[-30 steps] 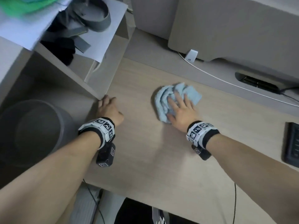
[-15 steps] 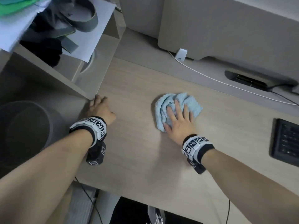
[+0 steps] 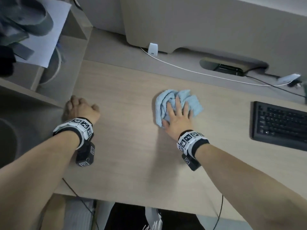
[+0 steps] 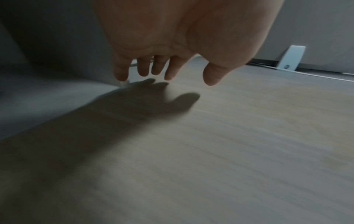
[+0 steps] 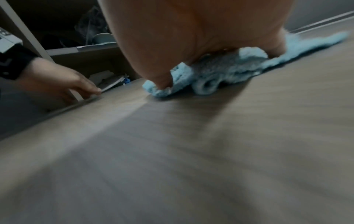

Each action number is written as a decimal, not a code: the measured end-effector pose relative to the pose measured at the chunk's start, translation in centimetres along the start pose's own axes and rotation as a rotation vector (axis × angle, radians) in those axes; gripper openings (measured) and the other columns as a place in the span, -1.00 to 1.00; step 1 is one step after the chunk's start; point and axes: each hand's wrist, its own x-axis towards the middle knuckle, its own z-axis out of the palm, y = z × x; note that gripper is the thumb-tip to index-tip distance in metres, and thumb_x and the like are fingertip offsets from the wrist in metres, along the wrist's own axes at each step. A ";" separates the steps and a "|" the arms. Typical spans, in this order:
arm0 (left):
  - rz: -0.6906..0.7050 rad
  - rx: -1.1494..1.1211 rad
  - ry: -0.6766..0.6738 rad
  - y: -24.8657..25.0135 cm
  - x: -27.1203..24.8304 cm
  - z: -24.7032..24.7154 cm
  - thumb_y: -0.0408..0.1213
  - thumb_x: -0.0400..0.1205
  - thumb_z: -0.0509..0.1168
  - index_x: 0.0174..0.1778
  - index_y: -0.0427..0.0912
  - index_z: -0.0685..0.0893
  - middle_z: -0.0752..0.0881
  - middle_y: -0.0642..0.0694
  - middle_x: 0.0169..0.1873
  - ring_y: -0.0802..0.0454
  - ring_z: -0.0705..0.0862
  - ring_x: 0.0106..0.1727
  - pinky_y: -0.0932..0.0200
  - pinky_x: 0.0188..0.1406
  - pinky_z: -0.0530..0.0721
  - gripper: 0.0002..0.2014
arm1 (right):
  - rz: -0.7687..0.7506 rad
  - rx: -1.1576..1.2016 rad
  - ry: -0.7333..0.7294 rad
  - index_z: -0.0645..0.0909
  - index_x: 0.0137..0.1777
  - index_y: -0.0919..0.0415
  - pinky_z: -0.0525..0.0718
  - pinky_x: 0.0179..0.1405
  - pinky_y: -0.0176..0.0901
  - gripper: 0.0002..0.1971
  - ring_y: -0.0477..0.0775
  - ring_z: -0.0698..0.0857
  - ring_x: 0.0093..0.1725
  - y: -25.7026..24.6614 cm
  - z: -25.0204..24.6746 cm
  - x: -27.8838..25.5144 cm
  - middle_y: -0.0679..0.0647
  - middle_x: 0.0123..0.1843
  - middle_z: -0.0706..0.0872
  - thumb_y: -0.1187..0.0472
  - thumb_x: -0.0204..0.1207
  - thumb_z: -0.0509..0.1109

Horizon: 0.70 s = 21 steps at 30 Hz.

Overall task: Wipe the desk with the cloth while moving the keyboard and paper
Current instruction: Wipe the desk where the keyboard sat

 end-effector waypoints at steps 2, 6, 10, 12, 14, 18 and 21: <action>0.044 -0.036 0.052 1.3 -0.3 0.1 0.04 0.55 0.14 0.51 -0.29 0.35 0.26 -0.28 0.61 -0.28 0.23 0.60 -0.22 0.55 0.29 -0.34 | 0.033 -0.007 0.040 -0.13 0.74 -0.11 -0.09 0.64 0.45 -0.24 0.44 -0.18 0.71 3.9 0.4 -0.8 0.05 0.77 -0.32 -0.28 0.63 0.06; 0.073 -0.083 0.000 2.7 -0.2 1.0 0.14 0.52 0.15 0.53 -0.18 0.33 0.26 -0.21 0.61 -0.30 0.21 0.59 -0.20 0.56 0.27 -0.30 | 0.387 0.057 0.079 -0.13 0.75 -0.04 0.04 0.64 0.41 -0.23 0.50 -0.10 0.70 13.0 0.7 -2.6 0.17 0.77 -0.29 -0.29 0.63 0.02; 0.100 -0.018 -0.008 2.9 0.1 1.2 0.37 0.47 0.03 0.48 -0.21 0.38 0.33 -0.27 0.56 -0.37 0.29 0.52 -0.21 0.53 0.32 -0.17 | 0.612 0.121 0.045 -0.15 0.75 0.08 0.11 0.60 0.47 -0.21 0.60 -0.10 0.67 14.7 0.2 -2.1 0.30 0.75 -0.29 -0.26 0.66 0.01; 0.109 -0.002 -0.007 2.9 0.0 1.0 0.40 0.45 0.00 0.46 -0.21 0.40 0.36 -0.28 0.53 -0.38 0.31 0.50 -0.21 0.51 0.34 -0.15 | 0.627 0.124 0.024 -0.18 0.75 0.11 0.07 0.59 0.50 -0.19 0.63 -0.15 0.66 12.2 -0.6 -0.5 0.33 0.73 -0.34 -0.29 0.66 -0.01; 0.114 0.010 -0.014 2.7 0.1 0.9 0.40 0.44 0.00 0.46 -0.18 0.40 0.35 -0.26 0.55 -0.37 0.31 0.51 -0.20 0.52 0.34 -0.16 | 0.508 0.099 0.001 -0.25 0.75 0.08 -0.03 0.60 0.54 -0.17 0.64 -0.21 0.65 8.8 -1.3 1.0 0.34 0.71 -0.42 -0.30 0.65 -0.02; 0.135 0.034 -0.034 2.2 0.2 0.5 0.30 0.50 0.08 0.54 -0.10 0.35 0.29 -0.21 0.62 -0.34 0.29 0.56 -0.14 0.57 0.27 -0.23 | 0.163 0.022 0.004 -0.26 0.74 0.05 -0.11 0.60 0.56 -0.16 0.64 -0.24 0.65 1.6 -1.5 1.8 0.29 0.72 -0.40 -0.30 0.64 0.02; 0.131 0.016 -0.056 1.6 0.2 0.1 0.30 0.52 0.07 0.60 0.01 0.28 0.21 -0.08 0.68 -0.29 0.22 0.60 -0.14 0.59 0.26 -0.25 | 0.024 -0.002 0.004 -0.20 0.75 0.04 -0.09 0.61 0.54 -0.19 0.60 -0.25 0.66 -0.3 -1.4 2.2 0.23 0.74 -0.37 -0.27 0.65 0.05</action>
